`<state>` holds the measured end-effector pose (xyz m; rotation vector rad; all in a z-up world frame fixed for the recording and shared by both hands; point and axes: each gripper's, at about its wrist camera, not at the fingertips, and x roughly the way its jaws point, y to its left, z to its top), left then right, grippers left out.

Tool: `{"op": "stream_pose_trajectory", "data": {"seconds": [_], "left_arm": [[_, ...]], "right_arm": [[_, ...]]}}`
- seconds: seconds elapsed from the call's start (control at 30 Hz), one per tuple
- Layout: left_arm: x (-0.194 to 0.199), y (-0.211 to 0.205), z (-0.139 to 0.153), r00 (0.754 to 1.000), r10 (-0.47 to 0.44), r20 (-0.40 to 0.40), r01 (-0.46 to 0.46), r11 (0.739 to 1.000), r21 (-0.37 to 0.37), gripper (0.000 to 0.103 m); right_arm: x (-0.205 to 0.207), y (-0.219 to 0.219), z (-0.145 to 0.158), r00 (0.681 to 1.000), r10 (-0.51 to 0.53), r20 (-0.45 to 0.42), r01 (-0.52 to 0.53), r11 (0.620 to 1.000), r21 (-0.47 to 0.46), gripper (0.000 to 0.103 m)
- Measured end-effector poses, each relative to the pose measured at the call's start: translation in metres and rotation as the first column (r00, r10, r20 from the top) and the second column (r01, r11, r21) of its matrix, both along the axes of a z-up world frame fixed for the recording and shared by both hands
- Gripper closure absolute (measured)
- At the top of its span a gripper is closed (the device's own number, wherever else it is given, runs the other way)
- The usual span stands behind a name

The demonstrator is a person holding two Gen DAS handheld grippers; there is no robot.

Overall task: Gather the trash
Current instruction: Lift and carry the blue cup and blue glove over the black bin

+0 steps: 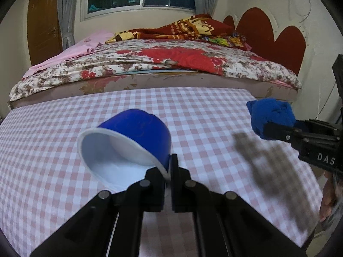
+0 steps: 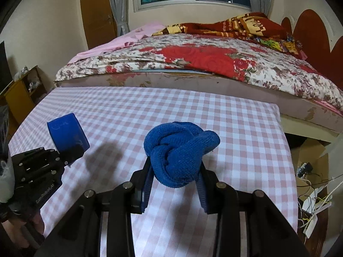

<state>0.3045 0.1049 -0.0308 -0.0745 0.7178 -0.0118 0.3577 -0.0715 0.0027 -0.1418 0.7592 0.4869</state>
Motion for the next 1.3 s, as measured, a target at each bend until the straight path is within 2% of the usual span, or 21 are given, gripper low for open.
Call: {"op": "stream_pose_trajectory", "data": {"seconds": [0.33,0.57,0.73,1.03,1.3], "left_arm": [[-0.059,-0.006,0.02,0.997,0.018,0.069,-0.015,0.999,-0.043,0.099],[-0.099,-0.028,0.033,0.994,-0.022,0.11,0.028,0.998,-0.048,0.099],[-0.122,-0.042,0.041,0.99,-0.048,0.13,0.059,0.994,-0.088,0.099],[-0.145,-0.095,0.041,0.979,-0.131,0.155,0.144,0.987,-0.07,0.099],[-0.155,-0.16,0.038,0.952,-0.265,0.152,0.275,0.96,-0.05,0.099]], "right_arm": [[-0.069,-0.021,0.029,0.998,-0.016,0.058,0.012,0.997,0.07,0.064],[-0.115,-0.045,0.042,0.995,-0.045,0.089,0.035,0.993,0.11,0.064],[-0.148,-0.071,0.048,0.991,-0.081,0.107,0.066,0.988,0.142,0.064],[-0.192,-0.126,0.048,0.977,-0.166,0.133,0.145,0.978,0.152,0.064],[-0.22,-0.186,0.047,0.956,-0.26,0.137,0.238,0.958,0.158,0.064]]}}
